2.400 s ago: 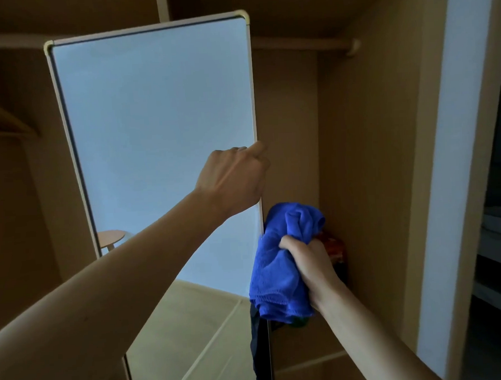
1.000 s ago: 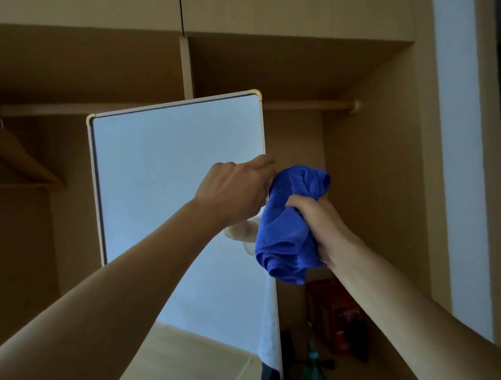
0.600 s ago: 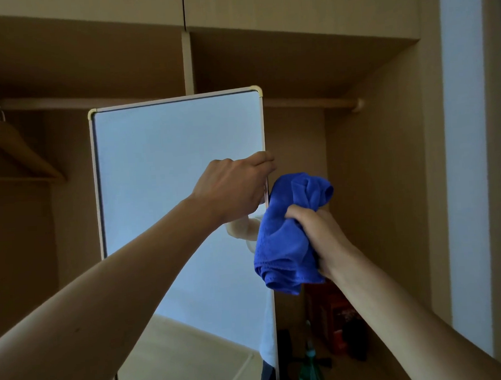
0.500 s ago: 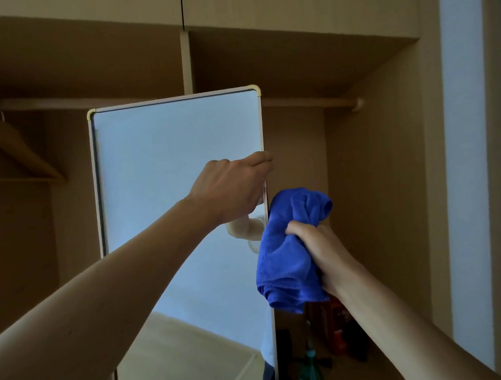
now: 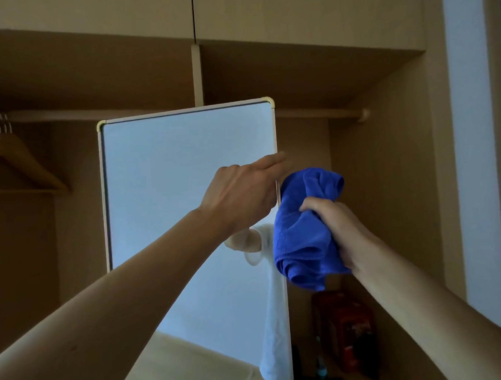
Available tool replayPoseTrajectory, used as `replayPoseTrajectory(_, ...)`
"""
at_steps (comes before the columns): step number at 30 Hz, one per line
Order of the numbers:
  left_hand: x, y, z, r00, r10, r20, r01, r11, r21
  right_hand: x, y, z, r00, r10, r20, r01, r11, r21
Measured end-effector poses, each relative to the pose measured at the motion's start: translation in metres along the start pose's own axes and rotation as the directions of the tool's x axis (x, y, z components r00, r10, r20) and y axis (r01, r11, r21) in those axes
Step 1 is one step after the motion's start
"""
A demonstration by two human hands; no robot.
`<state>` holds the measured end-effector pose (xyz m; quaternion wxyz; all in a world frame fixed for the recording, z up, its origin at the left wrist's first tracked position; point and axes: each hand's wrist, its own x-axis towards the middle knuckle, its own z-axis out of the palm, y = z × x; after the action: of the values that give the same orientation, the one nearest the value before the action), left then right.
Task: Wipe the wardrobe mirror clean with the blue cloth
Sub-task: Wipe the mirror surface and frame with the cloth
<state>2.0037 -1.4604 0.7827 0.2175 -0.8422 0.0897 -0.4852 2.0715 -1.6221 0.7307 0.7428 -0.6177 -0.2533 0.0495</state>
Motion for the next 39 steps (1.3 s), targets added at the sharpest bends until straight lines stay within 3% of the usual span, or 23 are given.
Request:
replayPoseTrajectory(6, 0.012, -0.036, -0.008, 0.980, -0.098, -0.171, 0.096, 0.995, -0.018, 0.014, -0.037, 0.004, 0.999, -0.045, -0.009, 0.045, 0.999, 0.023)
replayPoseTrajectory(13, 0.044, -0.079, -0.012, 0.942, -0.300, -0.152, 0.288, 0.953, -0.097, 0.027, -0.080, 0.010, 0.994, -0.107, -0.005, 0.106, 0.994, -0.039)
replayPoseTrajectory(20, 0.060, -0.086, -0.020, 0.932, -0.330, -0.149, 0.308, 0.939, -0.149, 0.037, -0.129, 0.022, 0.969, -0.246, -0.001, 0.245, 0.967, -0.076)
replayPoseTrajectory(25, 0.056, -0.085, -0.015, 0.924, -0.337, -0.179, 0.308, 0.936, -0.170, 0.037, -0.129, 0.027, 0.958, -0.277, -0.079, 0.266, 0.956, -0.124)
replayPoseTrajectory(29, 0.055, -0.085, -0.013, 0.919, -0.351, -0.183, 0.313, 0.927, -0.206, 0.027, -0.101, 0.020, 0.980, -0.185, -0.067, 0.170, 0.968, -0.186)
replayPoseTrajectory(35, 0.054, -0.082, -0.012, 0.906, -0.376, -0.194, 0.329, 0.914, -0.238, 0.017, -0.050, -0.003, 0.997, 0.072, 0.037, -0.067, 0.990, -0.123)
replayPoseTrajectory(39, 0.053, -0.080, -0.013, 0.905, -0.385, -0.182, 0.332, 0.905, -0.266, 0.021, -0.059, 0.000, 1.000, 0.031, -0.001, -0.031, 0.988, -0.151)
